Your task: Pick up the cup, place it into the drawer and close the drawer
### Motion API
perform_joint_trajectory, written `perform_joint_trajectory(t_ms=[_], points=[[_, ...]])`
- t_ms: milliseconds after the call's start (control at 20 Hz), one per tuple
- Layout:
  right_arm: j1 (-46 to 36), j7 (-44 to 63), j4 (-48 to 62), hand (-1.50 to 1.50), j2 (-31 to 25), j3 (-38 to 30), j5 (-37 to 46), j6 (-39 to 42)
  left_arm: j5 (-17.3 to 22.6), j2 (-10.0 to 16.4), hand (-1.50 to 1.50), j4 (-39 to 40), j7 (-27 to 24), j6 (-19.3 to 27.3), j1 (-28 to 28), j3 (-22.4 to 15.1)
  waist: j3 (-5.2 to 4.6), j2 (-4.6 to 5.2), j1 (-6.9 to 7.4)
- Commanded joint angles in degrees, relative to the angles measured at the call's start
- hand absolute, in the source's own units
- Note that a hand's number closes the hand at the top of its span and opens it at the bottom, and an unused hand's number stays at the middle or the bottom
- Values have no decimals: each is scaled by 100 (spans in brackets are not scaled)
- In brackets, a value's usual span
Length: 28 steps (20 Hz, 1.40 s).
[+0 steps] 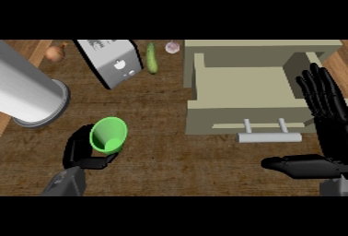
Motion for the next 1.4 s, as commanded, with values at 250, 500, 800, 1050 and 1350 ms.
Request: perform_joint_trajectory(t_ms=[250,500,800,1050,1350], points=[[307,-146,-245,-150,76,189,131,61,281,131,150,-44,-1009,-291,-60,322,-3,8,-55],[-48,-103,93,-150,19,15,84,-8,306,-43,150,-458,-853,-449,-229,166,8,-12,38],[129,137,-155,-150,-43,-106,-3,-10,280,-5,150,-1370,-140,-191,-599,-118,20,-64,83],[266,-57,-116,-150,-12,-171,9,-13,247,-389,150,-2420,591,372,-848,-491,25,-80,130],[241,16,-132,-150,-219,-391,-197,157,246,-688,150,-3592,1982,1266,-1500,-812,23,-77,92]])
